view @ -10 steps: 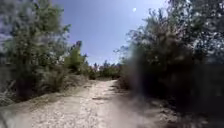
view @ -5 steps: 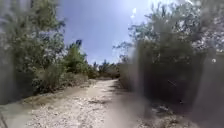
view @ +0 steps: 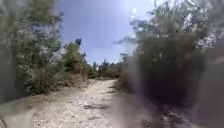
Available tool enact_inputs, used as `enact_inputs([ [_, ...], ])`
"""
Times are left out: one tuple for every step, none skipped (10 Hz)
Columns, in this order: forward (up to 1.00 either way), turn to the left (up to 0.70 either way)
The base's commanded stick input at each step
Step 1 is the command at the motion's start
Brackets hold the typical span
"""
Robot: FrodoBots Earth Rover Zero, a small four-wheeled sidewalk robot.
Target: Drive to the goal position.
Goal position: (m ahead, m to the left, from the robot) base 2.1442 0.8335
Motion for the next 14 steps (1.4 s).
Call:
enact_inputs([
  [0.7, 0.0],
  [0.7, 0.0],
  [0.7, 0.0],
  [0.7, 0.0],
  [0.7, 0.05],
  [0.7, 0.1],
  [0.7, 0.11],
  [0.7, 0.01],
  [0.7, 0.0],
  [0.7, 0.0],
  [0.7, 0.0],
  [0.7, 0.0],
  [0.7, 0.0],
  [0.7, 0.0],
])
